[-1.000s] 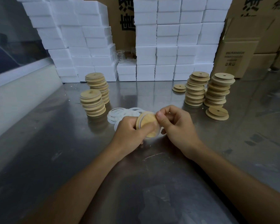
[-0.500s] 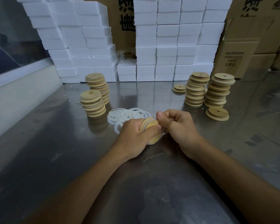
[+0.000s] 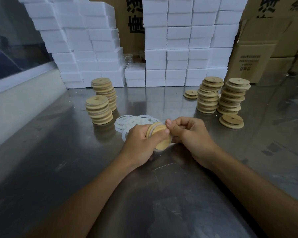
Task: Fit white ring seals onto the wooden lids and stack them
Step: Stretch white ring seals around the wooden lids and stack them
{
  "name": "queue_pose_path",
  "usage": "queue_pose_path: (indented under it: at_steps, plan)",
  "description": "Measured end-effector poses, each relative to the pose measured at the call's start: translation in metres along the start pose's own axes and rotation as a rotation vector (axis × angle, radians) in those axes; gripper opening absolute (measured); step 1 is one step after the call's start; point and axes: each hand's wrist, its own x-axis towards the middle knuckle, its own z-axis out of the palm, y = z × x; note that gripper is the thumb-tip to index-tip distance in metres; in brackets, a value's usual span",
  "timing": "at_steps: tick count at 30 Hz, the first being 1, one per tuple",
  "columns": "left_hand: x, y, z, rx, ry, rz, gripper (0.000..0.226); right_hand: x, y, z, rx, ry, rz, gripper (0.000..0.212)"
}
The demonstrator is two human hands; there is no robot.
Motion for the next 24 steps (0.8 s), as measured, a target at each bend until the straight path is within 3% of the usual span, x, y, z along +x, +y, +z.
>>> queue_pose_path:
  at_steps: [4, 10, 18, 24]
  plan:
    - [-0.0019, 0.0015, 0.0007, 0.013, -0.025, 0.024, 0.035, 0.0013, -0.0007, 0.0006, 0.003, 0.052, 0.038, 0.024]
    - [-0.0003, 0.0015, 0.0009, -0.026, -0.021, -0.019, 0.042, 0.0015, -0.0002, 0.0, 0.0, 0.045, 0.045, 0.022]
    - [0.0021, -0.0012, -0.0014, -0.065, 0.06, -0.093, 0.025, 0.0005, 0.0021, -0.0013, -0.1, 0.005, -0.01, 0.013]
    - [-0.0003, -0.0015, -0.0025, 0.012, -0.01, -0.021, 0.023, 0.0003, 0.0013, -0.0016, -0.12, 0.0, 0.005, 0.014]
